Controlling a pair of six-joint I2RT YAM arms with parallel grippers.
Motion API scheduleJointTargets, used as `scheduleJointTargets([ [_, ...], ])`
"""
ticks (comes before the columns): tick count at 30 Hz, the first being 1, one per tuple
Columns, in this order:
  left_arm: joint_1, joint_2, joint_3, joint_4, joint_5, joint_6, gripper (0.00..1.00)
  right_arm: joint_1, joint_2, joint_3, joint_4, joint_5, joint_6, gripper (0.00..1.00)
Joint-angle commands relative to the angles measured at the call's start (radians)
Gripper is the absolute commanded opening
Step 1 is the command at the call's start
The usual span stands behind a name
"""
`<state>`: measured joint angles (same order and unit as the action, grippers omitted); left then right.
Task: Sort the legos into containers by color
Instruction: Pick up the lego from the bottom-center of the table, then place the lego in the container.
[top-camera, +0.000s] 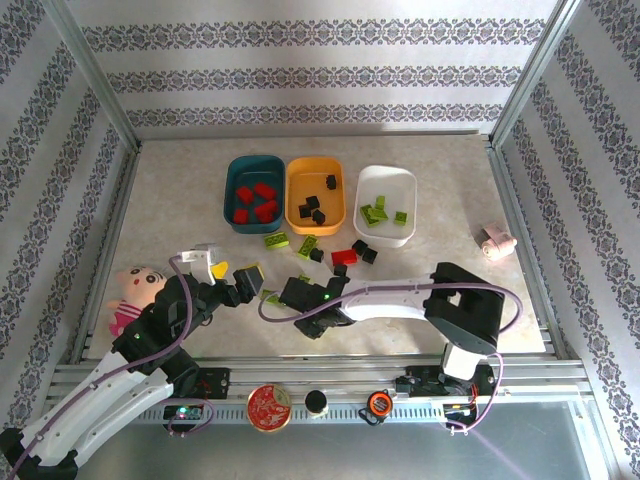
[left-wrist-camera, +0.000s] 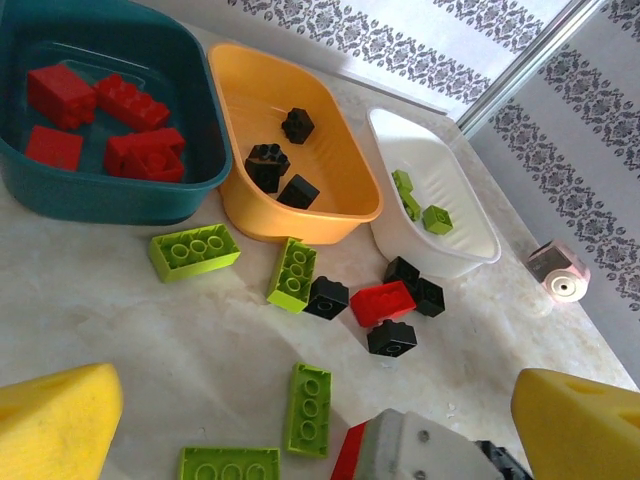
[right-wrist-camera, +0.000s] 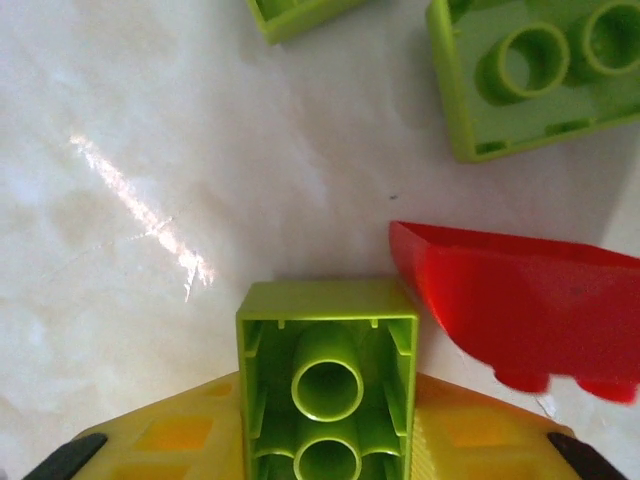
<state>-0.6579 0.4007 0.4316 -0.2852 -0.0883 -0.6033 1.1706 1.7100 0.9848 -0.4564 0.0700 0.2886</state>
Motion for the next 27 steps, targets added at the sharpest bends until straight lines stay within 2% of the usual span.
scheduleJointTargets([
  [1, 0.009, -0.009, 0.005, -0.023, -0.023, 0.02, 1.0, -0.029, -0.132, -0.045, 0.05, -0.028, -0.001, 0.28],
  [7, 0.01, -0.008, -0.012, -0.009, -0.032, 0.019, 1.0, -0.158, -0.387, -0.122, 0.099, -0.126, 0.02, 0.27],
  [13, 0.009, 0.001, -0.021, 0.006, -0.035, 0.02, 1.0, -0.445, -0.492, -0.122, 0.186, -0.121, 0.084, 0.26],
  [17, 0.009, 0.017, -0.019, -0.001, -0.022, 0.023, 1.0, -0.649, -0.409, -0.07, 0.226, -0.082, 0.154, 0.25],
  [19, 0.009, 0.024, -0.02, -0.003, -0.018, 0.018, 1.0, -0.721, -0.341, -0.037, 0.237, -0.067, 0.177, 0.25],
  [23, 0.009, 0.04, -0.029, 0.006, -0.006, 0.008, 1.0, -0.799, -0.196, 0.056, 0.233, 0.0, 0.181, 0.25],
  [27, 0.009, 0.064, -0.026, 0.009, 0.003, 0.011, 1.0, -0.836, -0.06, 0.157, 0.184, 0.057, 0.187, 0.25],
])
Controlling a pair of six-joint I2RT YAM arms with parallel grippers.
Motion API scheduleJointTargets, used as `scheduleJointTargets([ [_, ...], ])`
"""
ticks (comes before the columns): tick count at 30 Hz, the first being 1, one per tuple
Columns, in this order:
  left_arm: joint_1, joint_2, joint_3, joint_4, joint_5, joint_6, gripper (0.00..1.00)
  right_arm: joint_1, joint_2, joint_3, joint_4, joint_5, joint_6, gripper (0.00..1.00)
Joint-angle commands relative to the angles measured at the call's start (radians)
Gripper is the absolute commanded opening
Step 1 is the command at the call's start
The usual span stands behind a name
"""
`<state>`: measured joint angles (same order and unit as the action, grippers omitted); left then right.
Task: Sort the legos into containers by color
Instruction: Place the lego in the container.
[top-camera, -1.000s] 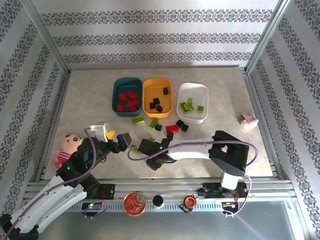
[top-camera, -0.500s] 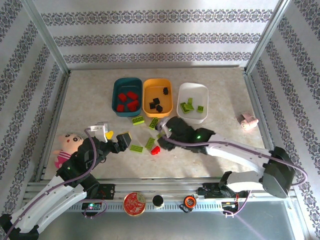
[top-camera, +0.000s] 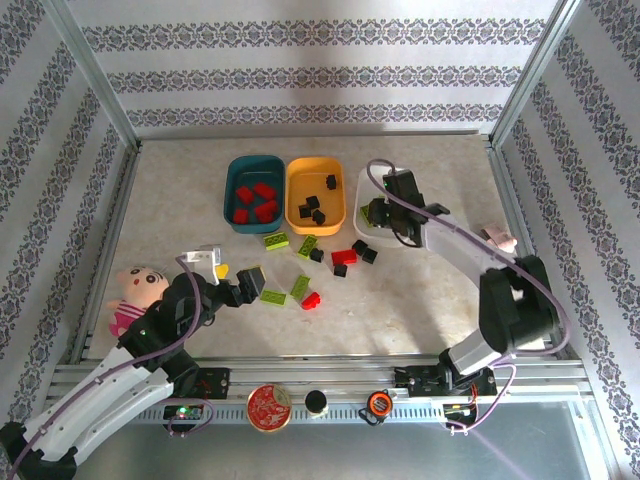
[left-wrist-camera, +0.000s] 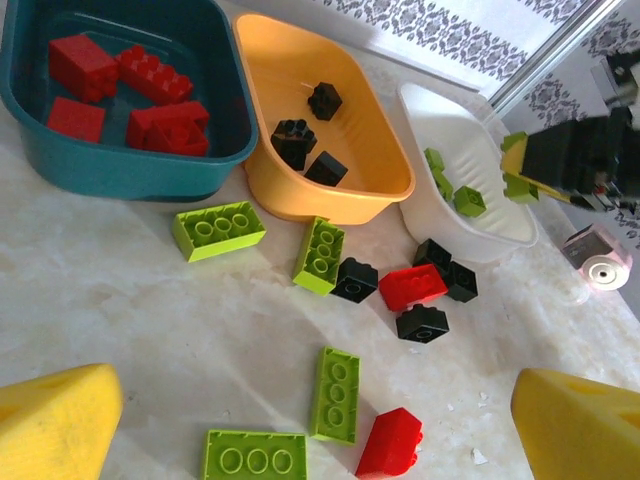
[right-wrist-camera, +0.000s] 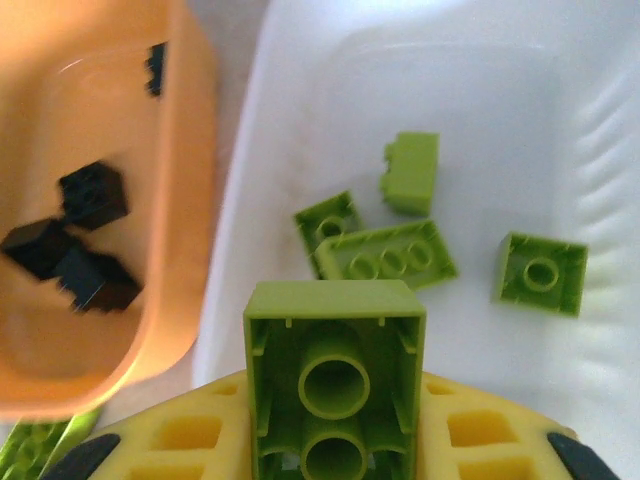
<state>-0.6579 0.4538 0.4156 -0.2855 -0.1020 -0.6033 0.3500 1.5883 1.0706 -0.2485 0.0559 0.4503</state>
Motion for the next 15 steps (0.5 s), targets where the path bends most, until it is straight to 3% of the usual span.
scheduleJointTargets([
  [1, 0.009, 0.015, -0.009, 0.009, 0.019, 0.011, 1.0, -0.02, 0.087, 0.091, -0.032, 0.086, 0.028, 0.26],
  [4, 0.009, 0.027, -0.013, 0.01, 0.023, 0.01, 1.0, -0.036, 0.148, 0.139, -0.051, 0.112, 0.042, 0.33],
  [9, 0.009, 0.038, -0.014, 0.006, 0.026, 0.013, 1.0, -0.045, 0.197, 0.208, -0.081, 0.112, 0.052, 0.62],
  [15, 0.009, 0.196, 0.054, -0.025, 0.105, 0.057, 1.0, -0.016, 0.105, 0.177, -0.067, 0.079, 0.041, 0.72],
])
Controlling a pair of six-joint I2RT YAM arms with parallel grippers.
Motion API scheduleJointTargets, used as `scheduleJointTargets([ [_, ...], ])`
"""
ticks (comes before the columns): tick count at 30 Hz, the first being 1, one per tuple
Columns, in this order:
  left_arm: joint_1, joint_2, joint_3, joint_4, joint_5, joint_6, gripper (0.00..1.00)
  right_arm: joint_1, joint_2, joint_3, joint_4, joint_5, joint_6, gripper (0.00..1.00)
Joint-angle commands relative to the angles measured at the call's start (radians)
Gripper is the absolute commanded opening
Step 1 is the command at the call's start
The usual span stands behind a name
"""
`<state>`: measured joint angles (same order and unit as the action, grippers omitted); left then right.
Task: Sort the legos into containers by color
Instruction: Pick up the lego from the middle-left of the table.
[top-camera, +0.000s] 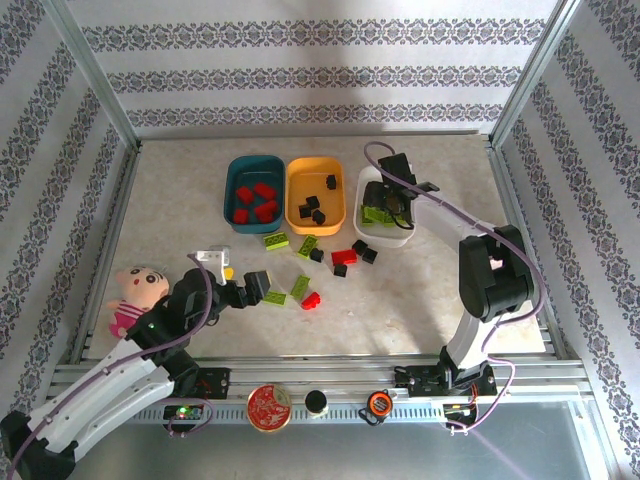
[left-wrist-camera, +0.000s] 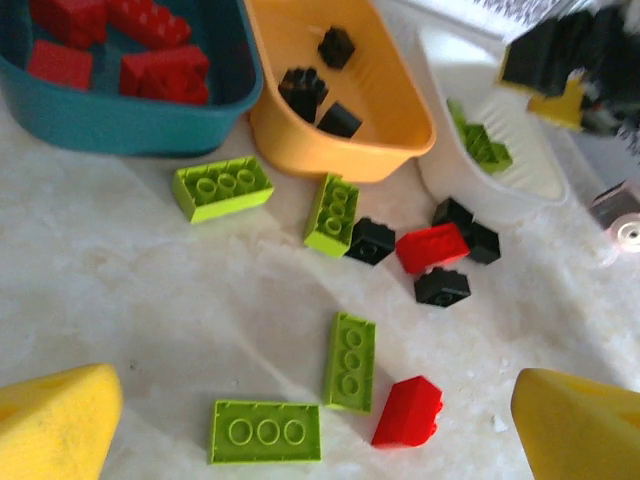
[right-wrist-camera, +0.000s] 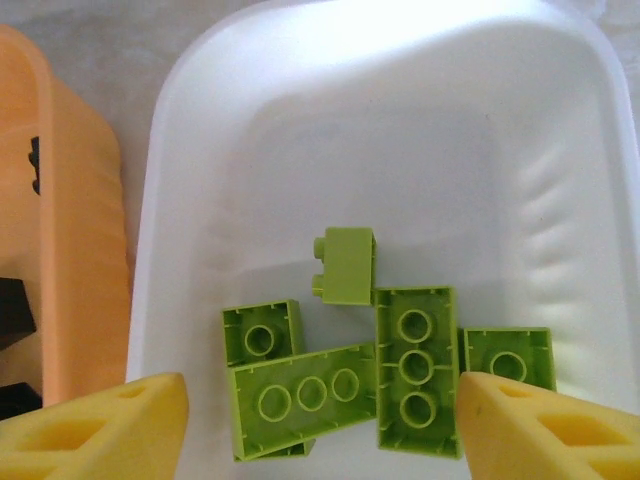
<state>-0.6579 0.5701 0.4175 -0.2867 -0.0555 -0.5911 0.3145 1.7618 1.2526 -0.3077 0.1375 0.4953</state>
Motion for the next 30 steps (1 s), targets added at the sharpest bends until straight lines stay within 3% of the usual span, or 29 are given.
scheduleJointTargets([
  [1, 0.009, 0.126, 0.07, -0.029, 0.08, 0.051, 1.0, 0.031, -0.088, -0.02, -0.005, 0.0, -0.008, 0.72],
  [5, -0.031, 0.332, 0.111, 0.019, 0.141, 0.056, 0.93, 0.083, -0.165, -0.102, 0.019, 0.004, -0.012, 0.73],
  [11, -0.192, 0.573, 0.194, 0.075, 0.053, 0.097, 0.86, 0.115, -0.255, -0.255, 0.067, -0.014, 0.016, 0.73],
  [19, -0.307, 0.904, 0.39, 0.041, -0.075, 0.214, 0.67, 0.109, -0.332, -0.352, 0.091, -0.029, 0.028, 0.73],
  [30, -0.37, 1.052, 0.47, -0.015, -0.161, 0.239, 0.48, 0.07, -0.406, -0.403, 0.108, -0.052, 0.029, 0.74],
])
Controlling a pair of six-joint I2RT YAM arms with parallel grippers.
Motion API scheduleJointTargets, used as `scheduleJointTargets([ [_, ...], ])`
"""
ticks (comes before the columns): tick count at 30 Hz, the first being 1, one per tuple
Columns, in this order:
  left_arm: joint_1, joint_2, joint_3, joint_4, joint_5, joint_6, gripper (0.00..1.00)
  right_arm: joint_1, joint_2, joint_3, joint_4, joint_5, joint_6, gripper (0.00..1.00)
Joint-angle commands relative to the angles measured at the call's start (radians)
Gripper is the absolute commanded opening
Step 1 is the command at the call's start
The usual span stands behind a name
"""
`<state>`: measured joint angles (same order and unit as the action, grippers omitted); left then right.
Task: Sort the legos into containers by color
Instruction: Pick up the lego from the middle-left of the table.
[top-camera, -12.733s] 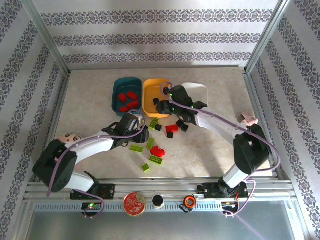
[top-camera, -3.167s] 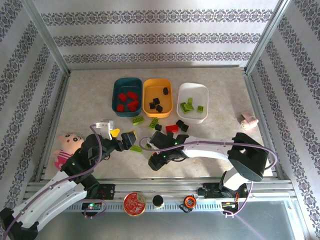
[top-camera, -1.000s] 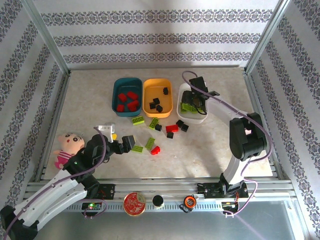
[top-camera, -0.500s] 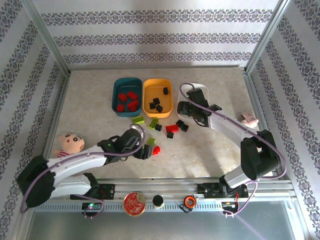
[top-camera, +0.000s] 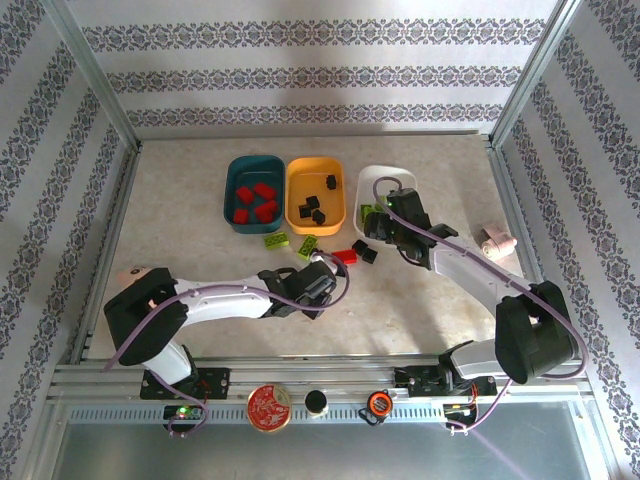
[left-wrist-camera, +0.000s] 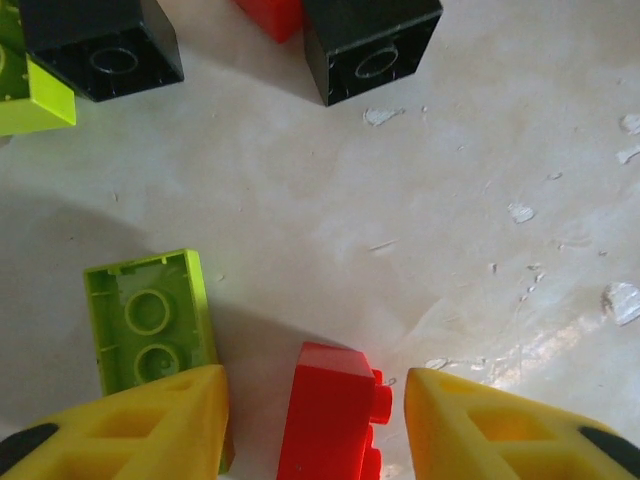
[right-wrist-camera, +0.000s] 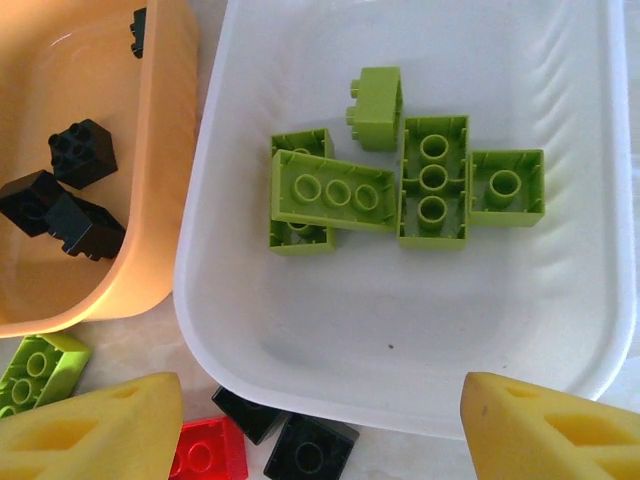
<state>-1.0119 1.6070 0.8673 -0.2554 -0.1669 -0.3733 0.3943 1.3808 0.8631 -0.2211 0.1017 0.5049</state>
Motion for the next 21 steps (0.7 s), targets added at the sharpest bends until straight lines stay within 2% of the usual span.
scheduleJointTargets([
  [1, -0.019, 0.022, 0.02, -0.045, -0.051, 0.022, 0.46, -0.011, -0.026, -0.013, 0.023, -0.018, 0.019, 0.74],
  [8, -0.03, 0.059, 0.023, -0.035, -0.05, 0.024, 0.34, -0.024, -0.034, -0.019, 0.028, -0.024, 0.023, 0.74],
  [12, -0.033, 0.059, 0.019, -0.024, -0.028, 0.018, 0.32, -0.028, -0.034, -0.023, 0.03, -0.028, 0.027, 0.74],
  [14, -0.032, 0.052, 0.014, -0.026, -0.025, 0.01, 0.26, -0.027, -0.035, -0.026, 0.029, -0.029, 0.029, 0.74],
  [16, -0.032, 0.02, 0.008, -0.021, -0.025, -0.002, 0.2, -0.028, -0.041, -0.03, 0.031, -0.031, 0.029, 0.74],
  [21, 0.011, -0.128, -0.002, 0.011, -0.018, -0.016, 0.18, -0.028, -0.066, -0.046, 0.031, -0.033, 0.033, 0.74],
])
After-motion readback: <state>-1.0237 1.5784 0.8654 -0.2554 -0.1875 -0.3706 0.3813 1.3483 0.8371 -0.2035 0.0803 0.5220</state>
